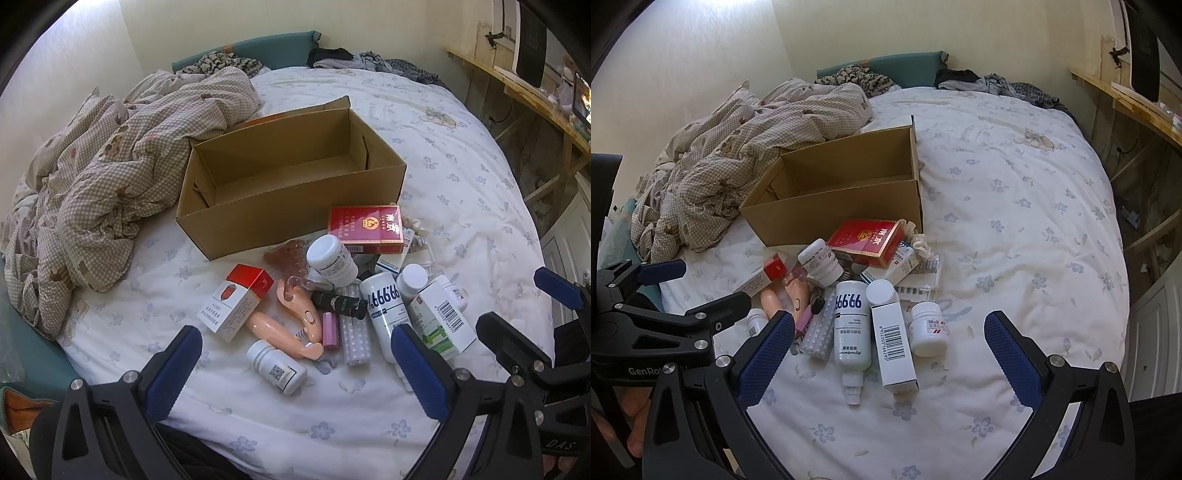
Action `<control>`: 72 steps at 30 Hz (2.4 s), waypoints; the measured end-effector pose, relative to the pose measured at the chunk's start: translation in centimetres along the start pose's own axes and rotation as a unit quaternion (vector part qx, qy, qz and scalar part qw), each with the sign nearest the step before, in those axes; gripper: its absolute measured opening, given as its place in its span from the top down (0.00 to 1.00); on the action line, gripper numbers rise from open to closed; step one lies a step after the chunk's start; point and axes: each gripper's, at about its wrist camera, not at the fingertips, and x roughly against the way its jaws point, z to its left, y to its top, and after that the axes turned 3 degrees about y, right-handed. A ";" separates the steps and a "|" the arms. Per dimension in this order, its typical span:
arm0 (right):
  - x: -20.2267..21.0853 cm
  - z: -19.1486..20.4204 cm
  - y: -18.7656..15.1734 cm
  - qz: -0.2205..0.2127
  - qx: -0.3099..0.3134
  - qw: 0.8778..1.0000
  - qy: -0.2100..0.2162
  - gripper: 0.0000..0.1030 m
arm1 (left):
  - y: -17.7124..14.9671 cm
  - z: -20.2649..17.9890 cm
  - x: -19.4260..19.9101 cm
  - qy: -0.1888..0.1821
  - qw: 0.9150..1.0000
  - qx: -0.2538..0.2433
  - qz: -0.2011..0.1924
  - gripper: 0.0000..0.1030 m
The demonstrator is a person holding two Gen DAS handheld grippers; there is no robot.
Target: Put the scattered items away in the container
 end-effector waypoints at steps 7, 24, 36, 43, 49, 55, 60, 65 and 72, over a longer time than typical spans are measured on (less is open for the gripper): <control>0.0 0.0 -0.1 0.000 0.001 1.000 -0.001 0.00 | 0.0 -0.1 0.1 0.004 1.000 -0.002 -0.001 0.01; -0.1 0.0 -0.1 0.002 0.000 1.000 -0.002 0.00 | -0.1 -0.4 0.1 0.007 1.000 -0.006 -0.003 0.01; 0.1 0.1 0.0 -0.001 0.002 1.000 -0.003 0.00 | 0.0 -0.1 0.0 -0.003 1.000 -0.001 0.001 0.01; 2.1 -4.4 1.3 -0.032 -0.043 0.998 -0.042 0.00 | 0.6 3.6 0.4 -0.025 0.997 0.066 -0.020 0.01; -0.4 -8.3 0.5 0.061 -0.095 0.993 -0.024 0.05 | 0.3 5.7 -0.1 -0.099 0.988 0.102 -0.055 0.01; -4.1 -5.4 -1.3 0.149 -0.074 0.984 0.059 0.13 | -0.3 5.3 -2.5 -0.090 0.992 0.068 -0.052 0.01; -6.6 -1.8 -1.7 0.162 0.007 0.987 0.017 0.20 | -0.2 5.5 -3.1 -0.108 0.990 0.078 -0.037 0.01; -9.8 -0.7 -2.3 0.191 0.035 0.981 -0.015 0.33 | -0.4 5.4 -3.1 -0.125 0.989 0.076 -0.036 0.01; -9.2 -0.3 -2.9 0.168 0.049 0.984 -0.011 0.72 | -0.6 5.3 -2.9 -0.135 0.987 0.073 -0.041 0.09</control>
